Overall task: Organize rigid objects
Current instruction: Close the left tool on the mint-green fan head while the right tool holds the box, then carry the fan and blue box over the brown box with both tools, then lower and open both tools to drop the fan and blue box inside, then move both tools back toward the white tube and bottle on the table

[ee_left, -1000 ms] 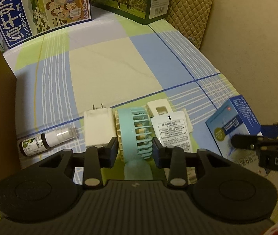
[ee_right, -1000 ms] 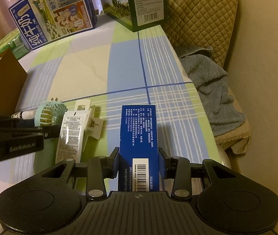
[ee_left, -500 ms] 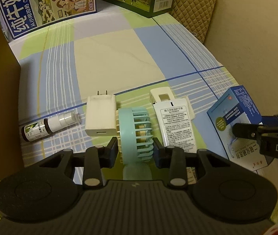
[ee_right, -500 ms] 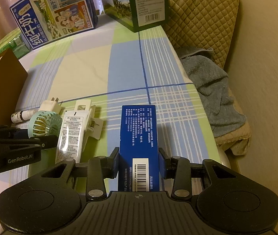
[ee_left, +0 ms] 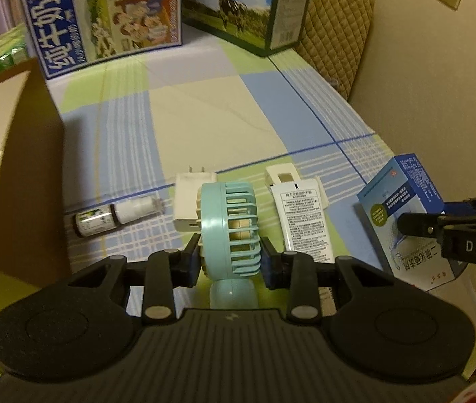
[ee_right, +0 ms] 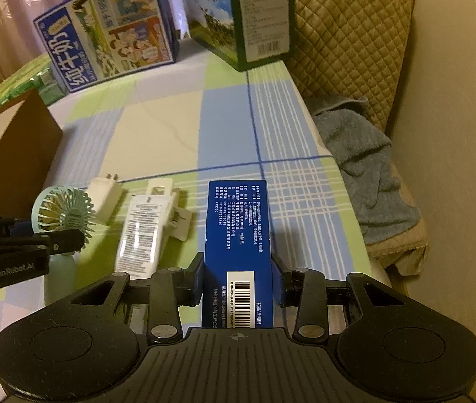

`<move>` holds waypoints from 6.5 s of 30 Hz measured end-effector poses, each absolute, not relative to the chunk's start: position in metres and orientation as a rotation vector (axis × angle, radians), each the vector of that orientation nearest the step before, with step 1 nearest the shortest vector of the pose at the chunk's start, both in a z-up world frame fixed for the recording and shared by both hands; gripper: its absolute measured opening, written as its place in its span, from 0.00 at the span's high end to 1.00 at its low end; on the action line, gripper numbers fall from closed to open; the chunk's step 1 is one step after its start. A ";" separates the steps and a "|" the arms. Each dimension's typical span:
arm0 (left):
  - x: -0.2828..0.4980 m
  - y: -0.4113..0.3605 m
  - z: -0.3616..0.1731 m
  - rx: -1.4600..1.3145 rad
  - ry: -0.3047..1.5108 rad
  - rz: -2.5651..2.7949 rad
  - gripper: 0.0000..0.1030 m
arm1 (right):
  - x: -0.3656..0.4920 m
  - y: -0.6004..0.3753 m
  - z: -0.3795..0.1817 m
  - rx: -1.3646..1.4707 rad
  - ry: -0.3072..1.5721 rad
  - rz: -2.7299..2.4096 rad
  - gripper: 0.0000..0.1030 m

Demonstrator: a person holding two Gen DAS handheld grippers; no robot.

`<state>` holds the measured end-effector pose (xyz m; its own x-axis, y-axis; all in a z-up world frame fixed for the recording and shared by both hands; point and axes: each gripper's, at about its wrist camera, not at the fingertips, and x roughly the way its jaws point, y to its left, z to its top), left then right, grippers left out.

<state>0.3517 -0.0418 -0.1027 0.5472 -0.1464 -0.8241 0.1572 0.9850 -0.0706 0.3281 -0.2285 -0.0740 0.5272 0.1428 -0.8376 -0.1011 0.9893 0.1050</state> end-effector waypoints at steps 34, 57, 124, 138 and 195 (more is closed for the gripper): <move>0.255 0.085 0.000 -0.118 0.757 0.004 0.71 | 0.287 -0.095 -0.002 -0.005 0.825 0.433 0.66; 0.270 0.198 0.056 -0.107 0.626 0.106 0.71 | 0.330 0.065 0.040 0.001 0.714 0.643 0.66; 0.369 0.295 -0.073 -0.165 1.002 0.126 0.54 | 0.396 0.145 -0.067 -0.154 0.919 0.501 0.55; 0.372 0.297 -0.063 -0.168 0.965 0.142 0.54 | 0.415 0.141 -0.063 -0.255 0.805 0.532 0.65; 0.262 0.213 -0.011 -0.187 0.888 0.056 0.54 | 0.300 0.040 -0.012 -0.039 0.818 0.553 0.43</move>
<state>0.2620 0.2132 -0.0111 0.6304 -0.0287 -0.7758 -0.1262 0.9822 -0.1389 0.2996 0.0403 -0.0115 0.5508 0.4524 -0.7014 -0.4815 0.8586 0.1757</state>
